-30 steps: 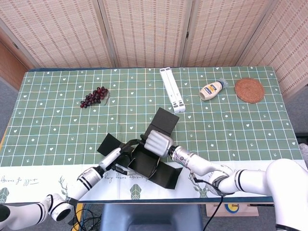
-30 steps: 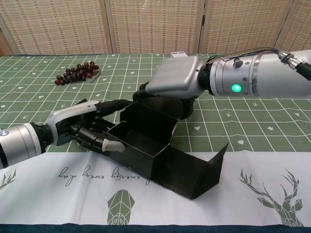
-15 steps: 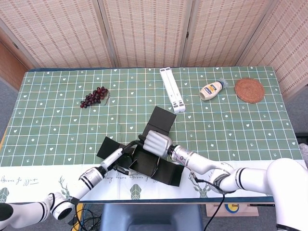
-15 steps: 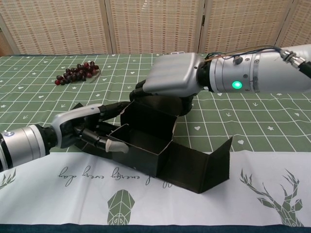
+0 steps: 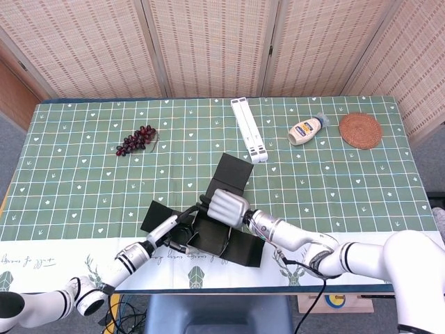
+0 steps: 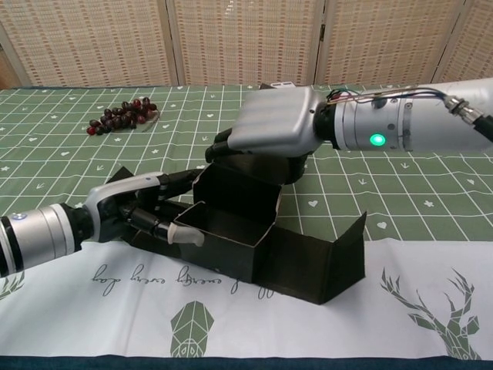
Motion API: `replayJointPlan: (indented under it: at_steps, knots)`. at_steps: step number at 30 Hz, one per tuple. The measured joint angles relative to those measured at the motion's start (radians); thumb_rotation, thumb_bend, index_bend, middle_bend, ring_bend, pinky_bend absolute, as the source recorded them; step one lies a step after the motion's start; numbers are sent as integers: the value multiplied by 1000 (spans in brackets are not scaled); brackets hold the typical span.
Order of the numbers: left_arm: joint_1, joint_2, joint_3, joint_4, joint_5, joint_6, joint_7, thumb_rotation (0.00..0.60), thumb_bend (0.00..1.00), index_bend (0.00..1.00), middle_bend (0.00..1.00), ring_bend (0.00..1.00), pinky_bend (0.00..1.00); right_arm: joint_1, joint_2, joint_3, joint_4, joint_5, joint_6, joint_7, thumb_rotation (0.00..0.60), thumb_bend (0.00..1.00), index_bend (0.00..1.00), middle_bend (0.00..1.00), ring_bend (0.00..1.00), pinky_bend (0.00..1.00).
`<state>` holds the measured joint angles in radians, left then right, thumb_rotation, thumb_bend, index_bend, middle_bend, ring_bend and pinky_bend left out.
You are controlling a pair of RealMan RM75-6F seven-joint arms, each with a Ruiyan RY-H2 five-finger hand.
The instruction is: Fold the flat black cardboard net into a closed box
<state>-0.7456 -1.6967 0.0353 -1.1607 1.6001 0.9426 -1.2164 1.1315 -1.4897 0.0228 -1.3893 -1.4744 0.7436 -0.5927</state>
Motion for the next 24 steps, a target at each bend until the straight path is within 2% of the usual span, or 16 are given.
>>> replayJointPlan:
  at_steps: [13,21,24]
  knots:
    - [-12,-12,28,33,26,18,-90,600,120,99,56,542,485,7,-42,-1,90,-109,37,91,600,334,387,459,884,938]
    - [-9,-37,25,53,16,29,-84,600,120,178,150,556,493,9,-74,-1,139,-159,70,122,600,333,387,457,884,938]
    - [-7,-40,23,54,11,32,-77,600,120,215,211,560,495,7,-78,1,142,-160,69,123,600,333,368,399,878,938]
